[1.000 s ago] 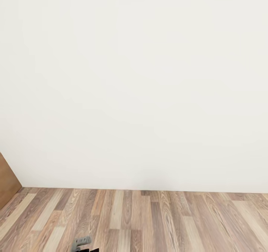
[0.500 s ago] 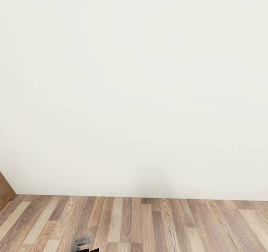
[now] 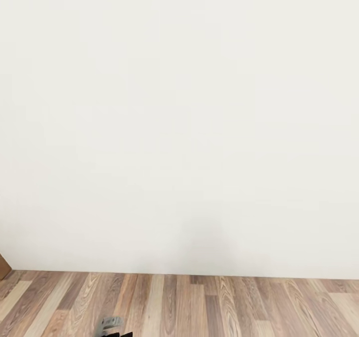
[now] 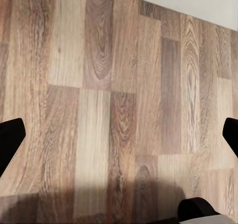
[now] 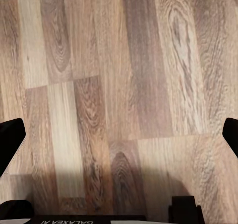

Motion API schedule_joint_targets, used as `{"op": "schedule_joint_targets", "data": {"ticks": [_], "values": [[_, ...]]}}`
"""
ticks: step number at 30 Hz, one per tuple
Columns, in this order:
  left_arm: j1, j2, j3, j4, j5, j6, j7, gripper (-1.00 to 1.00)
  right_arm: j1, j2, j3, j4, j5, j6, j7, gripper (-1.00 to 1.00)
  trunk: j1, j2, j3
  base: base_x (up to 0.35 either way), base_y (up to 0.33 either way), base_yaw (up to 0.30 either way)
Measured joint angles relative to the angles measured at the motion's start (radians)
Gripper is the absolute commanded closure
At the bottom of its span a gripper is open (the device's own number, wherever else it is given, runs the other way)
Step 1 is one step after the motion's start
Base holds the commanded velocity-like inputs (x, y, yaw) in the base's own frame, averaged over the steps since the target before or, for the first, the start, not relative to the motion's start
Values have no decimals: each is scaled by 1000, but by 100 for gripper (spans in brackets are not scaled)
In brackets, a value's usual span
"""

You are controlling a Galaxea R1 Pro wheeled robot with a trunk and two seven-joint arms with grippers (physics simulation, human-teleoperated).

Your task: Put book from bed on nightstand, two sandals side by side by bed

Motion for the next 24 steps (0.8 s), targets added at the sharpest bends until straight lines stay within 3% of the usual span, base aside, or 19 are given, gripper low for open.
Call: {"op": "schedule_joint_targets", "data": {"ticks": [14, 18, 24], "values": [[0, 0, 0, 0, 0, 0, 0, -100, 0, 0, 0, 0, 0, 0, 0, -100, 0, 0, 0, 265, 0, 0], [0, 0, 0, 0, 0, 0, 0, -100, 0, 0, 0, 0, 0, 0, 0, -100, 0, 0, 0, 113, 0, -29], [0, 0, 0, 0, 0, 0, 0, -100, 0, -1, 0, 0, 0, 0, 1, -100, 1, 0, -2, 18, 0, -213]]}}
